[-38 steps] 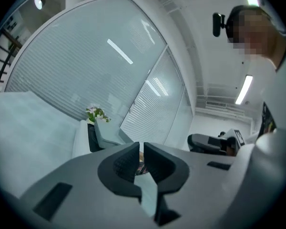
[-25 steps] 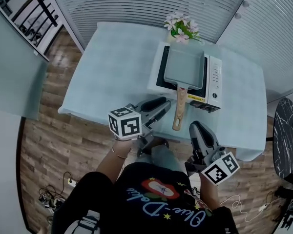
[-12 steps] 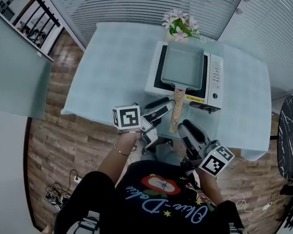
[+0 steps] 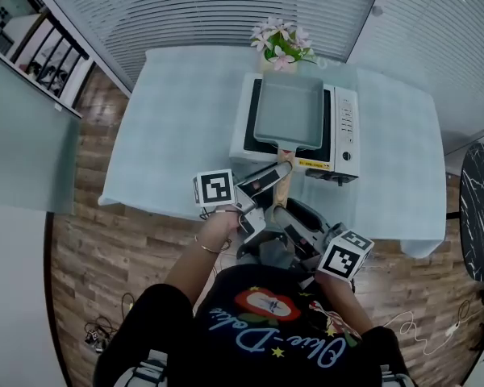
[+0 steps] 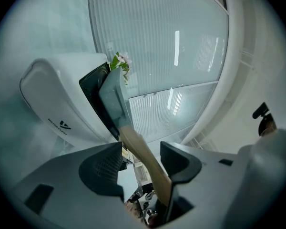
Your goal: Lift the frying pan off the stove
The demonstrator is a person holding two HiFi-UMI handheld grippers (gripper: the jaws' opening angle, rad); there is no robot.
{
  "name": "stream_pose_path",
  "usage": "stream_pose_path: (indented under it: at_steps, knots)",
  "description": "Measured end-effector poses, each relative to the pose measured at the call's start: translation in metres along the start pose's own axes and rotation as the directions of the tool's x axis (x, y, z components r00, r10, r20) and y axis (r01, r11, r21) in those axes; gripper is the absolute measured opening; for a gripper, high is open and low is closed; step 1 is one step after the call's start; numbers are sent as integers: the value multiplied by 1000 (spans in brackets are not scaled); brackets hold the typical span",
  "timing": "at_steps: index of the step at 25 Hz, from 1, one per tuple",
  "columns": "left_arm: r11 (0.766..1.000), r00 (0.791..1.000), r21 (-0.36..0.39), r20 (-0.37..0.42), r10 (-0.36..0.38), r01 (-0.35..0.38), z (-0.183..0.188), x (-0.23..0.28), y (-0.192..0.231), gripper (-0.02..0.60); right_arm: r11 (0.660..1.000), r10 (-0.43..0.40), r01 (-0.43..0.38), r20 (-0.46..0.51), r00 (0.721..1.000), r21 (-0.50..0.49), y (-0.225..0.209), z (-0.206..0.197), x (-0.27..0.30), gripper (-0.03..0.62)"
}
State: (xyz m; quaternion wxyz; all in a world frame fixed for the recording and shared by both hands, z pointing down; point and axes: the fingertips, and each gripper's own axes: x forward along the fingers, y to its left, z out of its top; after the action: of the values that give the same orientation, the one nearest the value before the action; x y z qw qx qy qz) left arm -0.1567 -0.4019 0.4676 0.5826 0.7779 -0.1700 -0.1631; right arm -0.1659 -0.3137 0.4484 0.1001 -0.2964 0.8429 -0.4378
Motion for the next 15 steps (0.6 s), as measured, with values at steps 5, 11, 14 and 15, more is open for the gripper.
stream_pose_path:
  at_steps: [5, 11, 14, 15]
  knots:
    - [999, 1000, -48, -5, -22, 21, -1, 9, -1, 229, 999, 12, -12, -2, 1000, 35, -2, -1, 7, 170]
    - [998, 999, -63, -34, -13, 11, -3, 10, 0, 224, 991, 51, -49, -9, 999, 124, -5, 1, 11, 169]
    - [999, 998, -54, -63, -3, 0, -4, 10, 3, 209, 983, 79, -73, -28, 997, 169, -7, -1, 15, 167]
    - [998, 998, -65, -65, -4, 0, -4, 11, 3, 204, 980, 85, -78, -28, 996, 185, -8, 0, 16, 167]
